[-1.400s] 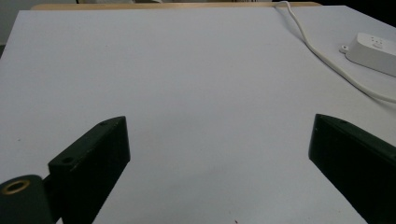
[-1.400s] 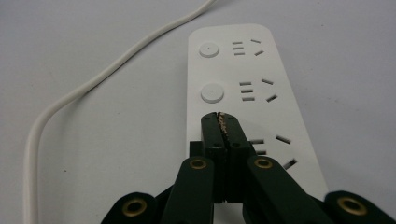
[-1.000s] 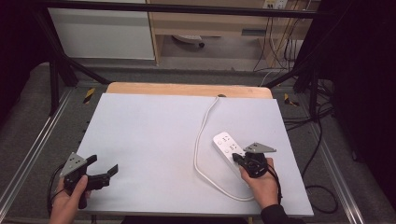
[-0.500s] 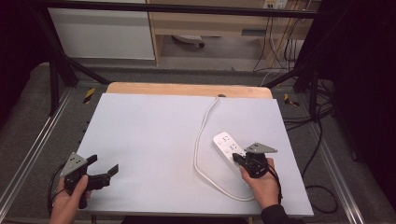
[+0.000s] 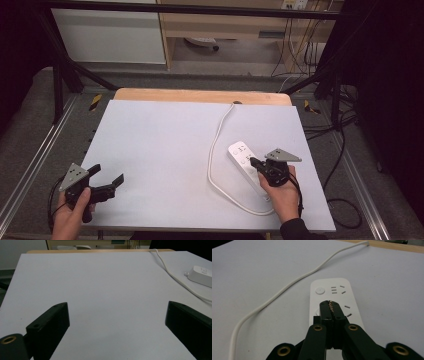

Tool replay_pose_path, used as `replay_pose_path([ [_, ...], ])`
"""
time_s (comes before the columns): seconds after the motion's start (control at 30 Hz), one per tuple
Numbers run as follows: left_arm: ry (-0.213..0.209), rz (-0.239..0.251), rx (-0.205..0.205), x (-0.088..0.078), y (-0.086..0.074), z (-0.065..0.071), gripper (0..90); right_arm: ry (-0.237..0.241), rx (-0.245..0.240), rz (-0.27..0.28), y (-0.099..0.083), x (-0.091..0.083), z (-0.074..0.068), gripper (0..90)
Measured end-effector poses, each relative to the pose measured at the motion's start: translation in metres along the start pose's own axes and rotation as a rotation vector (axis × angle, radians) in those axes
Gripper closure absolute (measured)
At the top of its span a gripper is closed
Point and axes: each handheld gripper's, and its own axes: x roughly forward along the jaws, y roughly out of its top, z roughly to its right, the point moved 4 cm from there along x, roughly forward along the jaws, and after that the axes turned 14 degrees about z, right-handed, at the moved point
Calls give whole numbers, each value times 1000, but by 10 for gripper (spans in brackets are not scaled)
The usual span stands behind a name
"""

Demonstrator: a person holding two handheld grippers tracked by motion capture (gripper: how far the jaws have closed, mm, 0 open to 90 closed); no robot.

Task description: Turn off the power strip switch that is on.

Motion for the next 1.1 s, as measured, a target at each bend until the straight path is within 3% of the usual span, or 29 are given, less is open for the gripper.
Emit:
replay_pose_path([
  [0.7,10,-14,-11,0,-3,-2,53,-2,14,37,5,0,7,857],
  [1.1,6,-19,-12,0,-3,-2,53,-6,34,78,8,-2,9,716],
])
